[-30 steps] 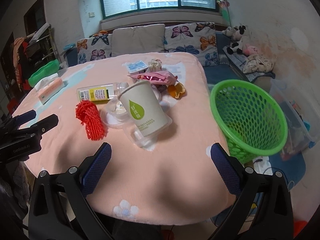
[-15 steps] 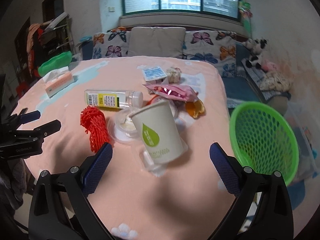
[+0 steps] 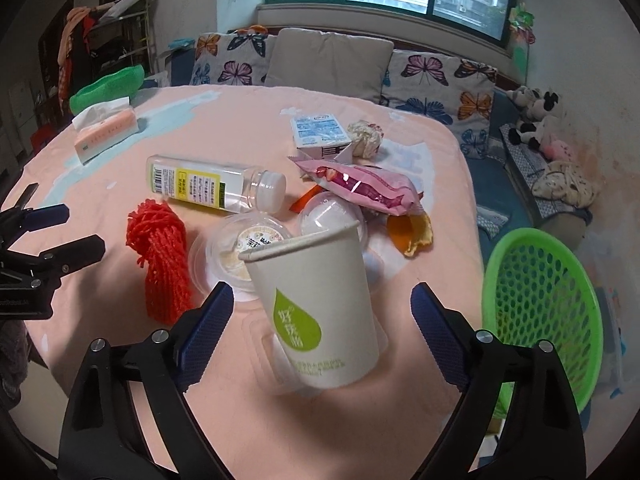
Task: Collect trash
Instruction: 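Move the left tool toward the red mesh net while the right tool approaches the white paper cup, then close the left gripper on the red net while the right gripper grasps the paper cup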
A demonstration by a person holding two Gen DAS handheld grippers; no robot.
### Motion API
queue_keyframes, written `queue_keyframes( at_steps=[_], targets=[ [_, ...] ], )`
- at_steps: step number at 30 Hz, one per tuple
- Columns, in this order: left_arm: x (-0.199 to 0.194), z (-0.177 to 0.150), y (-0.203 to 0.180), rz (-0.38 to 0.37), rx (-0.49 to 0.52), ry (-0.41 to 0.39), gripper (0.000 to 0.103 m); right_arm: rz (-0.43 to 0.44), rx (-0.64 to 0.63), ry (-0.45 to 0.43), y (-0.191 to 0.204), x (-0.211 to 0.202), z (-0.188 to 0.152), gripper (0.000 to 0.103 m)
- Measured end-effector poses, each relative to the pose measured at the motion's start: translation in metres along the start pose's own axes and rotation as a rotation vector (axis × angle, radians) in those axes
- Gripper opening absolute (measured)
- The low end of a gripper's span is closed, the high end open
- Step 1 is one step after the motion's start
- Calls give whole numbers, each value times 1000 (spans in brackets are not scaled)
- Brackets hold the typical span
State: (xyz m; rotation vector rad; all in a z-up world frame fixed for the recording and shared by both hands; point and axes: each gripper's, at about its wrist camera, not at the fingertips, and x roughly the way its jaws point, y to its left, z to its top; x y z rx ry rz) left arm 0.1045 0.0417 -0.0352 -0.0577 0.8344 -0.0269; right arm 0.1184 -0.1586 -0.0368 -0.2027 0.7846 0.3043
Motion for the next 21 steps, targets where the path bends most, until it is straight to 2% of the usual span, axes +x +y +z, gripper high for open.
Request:
queue_keyframes(
  at_steps=[7,13,15,17,21],
  targets=[
    [29,7,-8,-81,7,53,96,5,4,11,-1,8,3,67],
    [49,10,-8,-135,-18,86,95,21,32,0,-7,0,1,63],
    [53,11,-7,-156,-26,95,88,21,45,-11,-9,-4,1,63],
    [57,11,-5,-174,-32,109,76,29,66,-22,-13,-11,0,63],
    [59,9,-4,-238,-50,110,62,29,110,-49,-22,-26,-3,63]
  ],
)
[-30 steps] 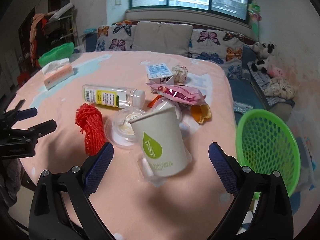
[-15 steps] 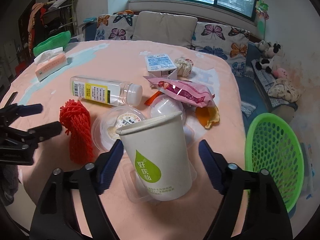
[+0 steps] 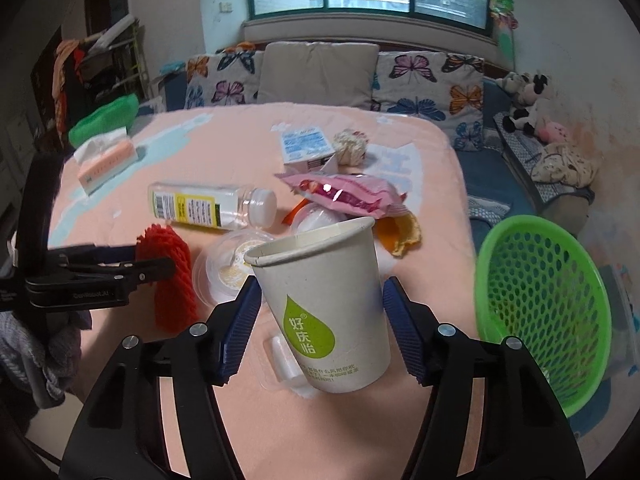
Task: Collect trash
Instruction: 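Close the left gripper on the red net while the right gripper grasps the paper cup, then drop the paper cup into the green basket with the right gripper while the left carries the net over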
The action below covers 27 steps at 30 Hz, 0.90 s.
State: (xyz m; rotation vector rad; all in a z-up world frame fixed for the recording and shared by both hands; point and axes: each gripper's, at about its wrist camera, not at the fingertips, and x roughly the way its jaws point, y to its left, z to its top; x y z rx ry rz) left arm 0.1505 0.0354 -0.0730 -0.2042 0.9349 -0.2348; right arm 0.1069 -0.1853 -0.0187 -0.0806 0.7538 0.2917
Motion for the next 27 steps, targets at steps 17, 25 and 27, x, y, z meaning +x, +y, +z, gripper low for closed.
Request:
queue_keyframes(
  at_steps=[17,25,27],
  targets=[
    [-48,-16,-10,-35,75,-90,19,-48,126,-59,-34,-44,-17,63],
    [-80,-10,-30,-62,113,-142,18,-132,198,-79,-77,-58,-28,63],
    [-83,-6,-43,-75,134,-152,18,-154,220,-75,-91,-58,-31,63]
  ],
)
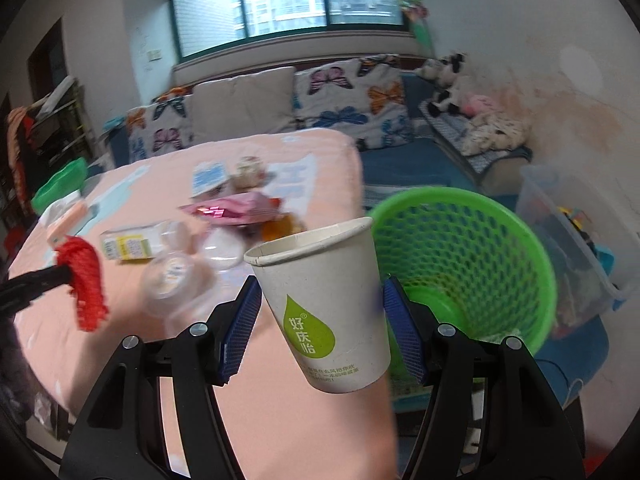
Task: Collect trash
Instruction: 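Drop the paper cup into the green basket with the right gripper while the left carries the net over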
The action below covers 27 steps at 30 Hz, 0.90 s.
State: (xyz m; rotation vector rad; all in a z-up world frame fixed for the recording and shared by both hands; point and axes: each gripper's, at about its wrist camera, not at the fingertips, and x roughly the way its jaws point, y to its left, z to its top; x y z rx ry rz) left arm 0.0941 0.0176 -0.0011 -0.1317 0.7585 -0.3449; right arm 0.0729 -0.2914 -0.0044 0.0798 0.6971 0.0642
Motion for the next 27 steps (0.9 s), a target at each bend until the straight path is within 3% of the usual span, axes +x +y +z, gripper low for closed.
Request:
queue_keyframes(
  at_steps=[9,20,23,27],
  targets=[
    [22,32,-52,-60,77,9,18,-96,81,28,-67,22,-4,63],
    [64,74,-123,-95,171,28,18,-90,144,92,-110,57,-10,64],
    [76,80,-140,-104,191,36,18,-87,146,97,-115,59,-11,71],
    [93,86,-161,-104,221,52,18,-88,158,92,-124,57,-14,71]
  ],
)
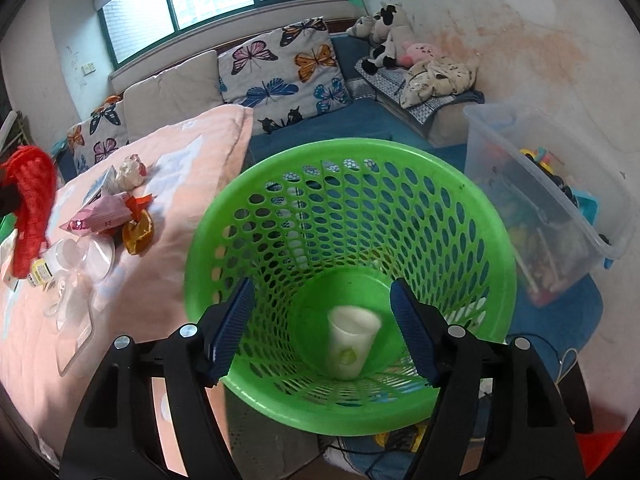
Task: Collect trash
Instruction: 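Drop the paper cup into the green basket with the right gripper while the left carries the net over, then lower the red net into the green basket and open the left gripper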
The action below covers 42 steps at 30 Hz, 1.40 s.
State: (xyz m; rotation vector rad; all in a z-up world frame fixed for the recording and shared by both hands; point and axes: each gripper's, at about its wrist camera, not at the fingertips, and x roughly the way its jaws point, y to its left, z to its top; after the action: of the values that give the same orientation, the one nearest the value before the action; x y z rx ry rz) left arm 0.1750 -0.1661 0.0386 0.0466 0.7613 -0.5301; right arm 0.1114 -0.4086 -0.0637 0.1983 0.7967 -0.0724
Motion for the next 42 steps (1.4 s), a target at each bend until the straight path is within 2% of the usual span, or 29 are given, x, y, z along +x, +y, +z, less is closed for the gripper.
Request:
queue_keyframes(
  at_steps=[16,25,27,29,34,42],
  targets=[
    [78,4,-54,-39,77,136,19,-24,27,-66,-28,-40,-23,88],
    [102,-4,-75,-81,94,184,22,-19,90,-78,-37,-49,-29,91],
    [106,-7,-77,-93,92,192,27,-19,90,-76,-36,-50,-31,91],
    [106,-9,-78,-93,90,191,48,-15,87,-75,-35,-51,-32,91],
    [98,-12,-78,-93,101,168,51,-17,68,-76,-28,-54,-34,91],
    [81,-14,-62,-83,64,146,57,-1,51,-81,-16,-60,-37,91]
  ],
)
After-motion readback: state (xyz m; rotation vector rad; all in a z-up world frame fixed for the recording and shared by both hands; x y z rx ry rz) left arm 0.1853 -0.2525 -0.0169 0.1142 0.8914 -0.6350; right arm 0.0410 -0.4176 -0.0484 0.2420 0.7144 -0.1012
